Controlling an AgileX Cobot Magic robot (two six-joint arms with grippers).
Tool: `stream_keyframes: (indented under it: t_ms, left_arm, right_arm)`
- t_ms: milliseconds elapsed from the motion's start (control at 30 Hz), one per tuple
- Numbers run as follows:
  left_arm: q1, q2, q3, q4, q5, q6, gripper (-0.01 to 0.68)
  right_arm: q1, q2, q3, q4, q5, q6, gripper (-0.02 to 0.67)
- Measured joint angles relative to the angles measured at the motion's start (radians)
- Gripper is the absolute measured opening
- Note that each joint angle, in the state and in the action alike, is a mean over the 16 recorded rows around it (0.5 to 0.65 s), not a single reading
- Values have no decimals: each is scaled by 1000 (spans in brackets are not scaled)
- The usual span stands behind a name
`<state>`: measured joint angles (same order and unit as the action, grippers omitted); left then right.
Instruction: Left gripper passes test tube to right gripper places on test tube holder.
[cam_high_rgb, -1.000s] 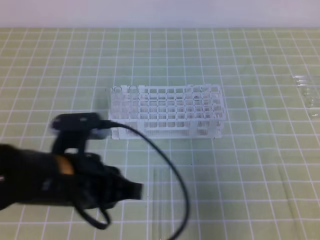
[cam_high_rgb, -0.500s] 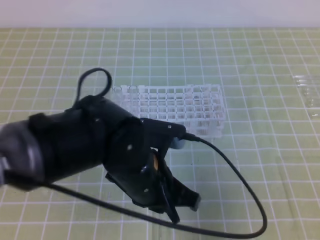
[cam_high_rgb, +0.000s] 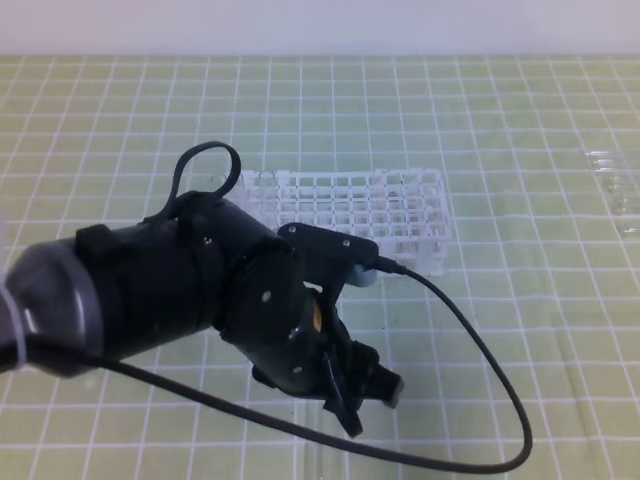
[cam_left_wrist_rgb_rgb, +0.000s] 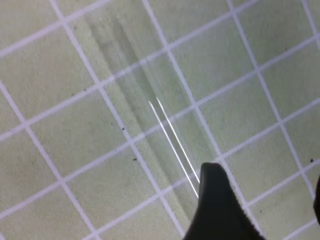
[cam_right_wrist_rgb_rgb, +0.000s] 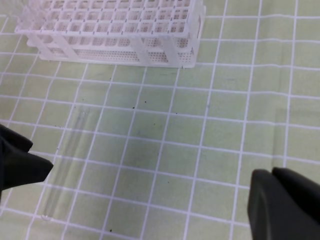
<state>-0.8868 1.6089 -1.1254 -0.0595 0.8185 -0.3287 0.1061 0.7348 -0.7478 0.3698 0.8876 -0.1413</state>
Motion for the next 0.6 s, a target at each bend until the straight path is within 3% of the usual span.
stream_keyframes:
  t_ms: [100,600]
  left_arm:
    - [0,3,0,11,-11,-36,378]
    - [-20,94,-34,103,77,-283,381]
  right_arm:
    - [0,0,0,0,-1,0,-16]
    - [17,0,0,-1,-12,0,-16]
